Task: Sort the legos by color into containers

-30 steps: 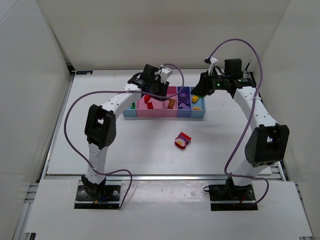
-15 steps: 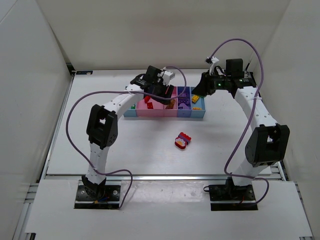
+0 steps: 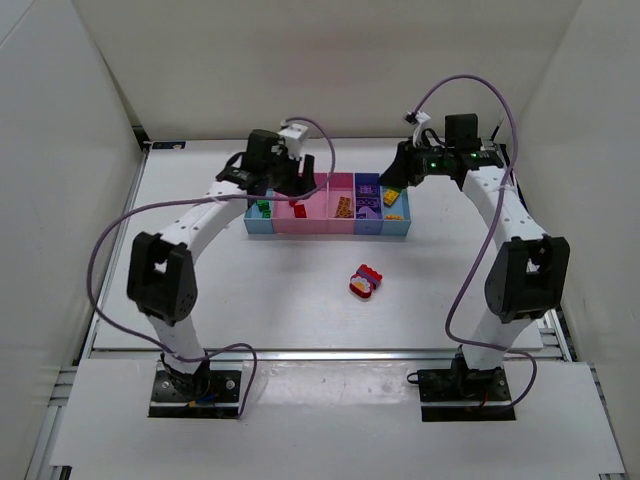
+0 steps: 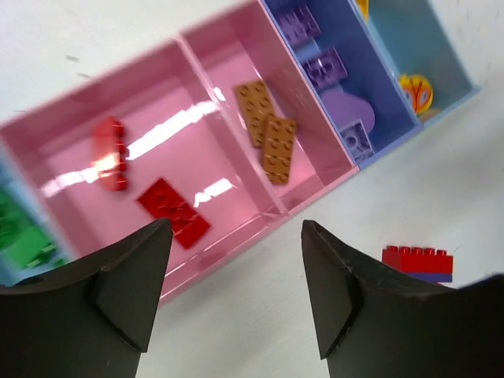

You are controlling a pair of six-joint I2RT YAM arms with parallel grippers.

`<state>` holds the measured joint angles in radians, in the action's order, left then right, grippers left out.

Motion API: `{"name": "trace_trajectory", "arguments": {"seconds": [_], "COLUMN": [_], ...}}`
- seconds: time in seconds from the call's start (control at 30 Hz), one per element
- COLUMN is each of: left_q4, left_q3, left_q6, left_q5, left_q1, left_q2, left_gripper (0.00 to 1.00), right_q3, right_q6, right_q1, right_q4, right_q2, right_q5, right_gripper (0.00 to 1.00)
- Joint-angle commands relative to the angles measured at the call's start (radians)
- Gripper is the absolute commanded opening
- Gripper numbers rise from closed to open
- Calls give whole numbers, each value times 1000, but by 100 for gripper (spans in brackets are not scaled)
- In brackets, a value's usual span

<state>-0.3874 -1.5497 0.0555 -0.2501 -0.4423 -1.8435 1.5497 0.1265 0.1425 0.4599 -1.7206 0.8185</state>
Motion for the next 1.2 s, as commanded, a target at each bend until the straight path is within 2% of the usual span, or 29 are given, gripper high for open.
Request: {"name": "trace_trajectory", "arguments": {"seconds": [0.0, 0.1, 0.17, 0.2, 0.23, 0.4, 0.53, 0.73, 0.9, 1.17], "left_q4": [103, 85, 64, 61, 59, 18, -31, -90, -96, -105], "left_q3": [84, 125, 152, 163, 189, 232, 283, 307, 341, 415], "left_q6": [44, 49, 55, 56, 56, 55, 79, 159, 162, 121], "left_q5": [46, 89, 129, 153, 163, 215, 227, 77, 40, 0], "left_q1": [54, 96, 129, 151, 161, 232, 307, 516, 559, 567], "left_q2": [179, 228, 271, 288, 318, 380, 420, 449, 484, 561], "left_gripper": [78, 81, 87, 91, 99, 99, 99, 99, 99, 99], "right_q3": [79, 131, 176, 194, 210, 315, 362, 409, 476, 631], "right_q6": [1, 2, 9, 13, 15, -21, -77, -179, -234, -314], "right_q1": [43, 92, 137, 155, 172, 282, 344, 423, 473, 528], "right_q4": [-58, -64, -66, -66, -69, -118, -231, -375, -486, -616], "right_q2": [-31, -74, -115, -126, -157, -243, -327, -424, -528, -703], "right_q5": [42, 53, 64, 65, 68, 74, 87, 87, 87, 25], "right_gripper": [0, 0, 0, 0, 0, 0, 0, 0, 0, 0]}}
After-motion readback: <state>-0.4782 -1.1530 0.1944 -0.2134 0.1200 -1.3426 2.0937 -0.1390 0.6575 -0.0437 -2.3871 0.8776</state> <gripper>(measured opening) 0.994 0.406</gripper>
